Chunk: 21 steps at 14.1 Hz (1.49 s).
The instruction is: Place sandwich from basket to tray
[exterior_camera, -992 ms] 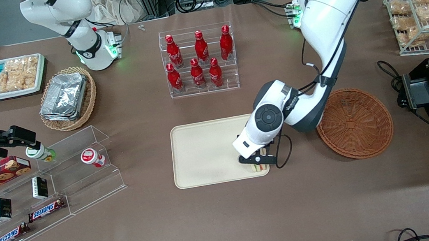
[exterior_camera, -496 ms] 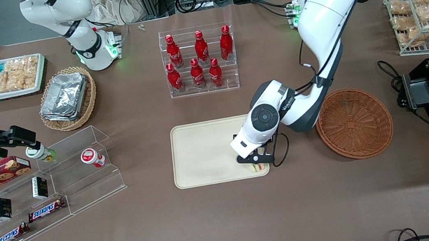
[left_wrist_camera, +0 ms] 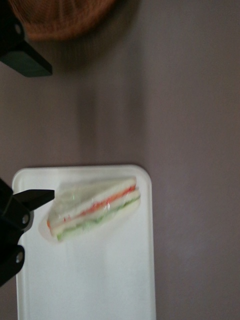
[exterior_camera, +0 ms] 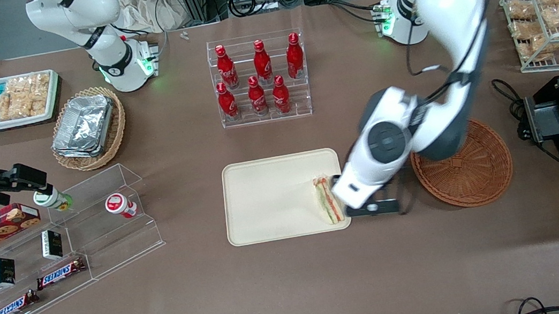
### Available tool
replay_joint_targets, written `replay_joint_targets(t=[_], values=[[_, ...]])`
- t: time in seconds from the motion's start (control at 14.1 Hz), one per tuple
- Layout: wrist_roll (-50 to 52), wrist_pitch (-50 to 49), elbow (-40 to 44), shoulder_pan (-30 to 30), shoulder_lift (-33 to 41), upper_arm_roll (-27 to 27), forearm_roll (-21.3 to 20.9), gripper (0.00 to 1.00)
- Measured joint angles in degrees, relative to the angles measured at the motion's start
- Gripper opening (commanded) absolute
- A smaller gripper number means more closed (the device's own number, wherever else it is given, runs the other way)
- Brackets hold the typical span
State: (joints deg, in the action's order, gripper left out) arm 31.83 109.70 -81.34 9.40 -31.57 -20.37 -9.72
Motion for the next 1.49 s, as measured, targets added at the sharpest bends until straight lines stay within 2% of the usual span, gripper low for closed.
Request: replay_joint_targets(t=[0.28, 0.57, 0.71, 0.99, 1.28, 1.49], values=[[-0.09, -7.49, 0.12, -7.54, 8.45, 0.09, 0.09, 1.0], [-0.57, -13.16, 0.1, -12.04, 13.89, 0.08, 0.17, 1.0], [-2.07, -13.2, 0.04, -14.49, 15.03, 0.08, 0.59, 1.0], [-6.15, -11.1, -1.95, -20.34, 16.87, 0.13, 6.65, 1.0], [-6.48, -4.96, -11.29, -21.02, 22.85, -0.3, 7.39, 1.0], [-6.47, -4.08, -14.64, -21.01, 25.16, -0.31, 7.41, 1.0]])
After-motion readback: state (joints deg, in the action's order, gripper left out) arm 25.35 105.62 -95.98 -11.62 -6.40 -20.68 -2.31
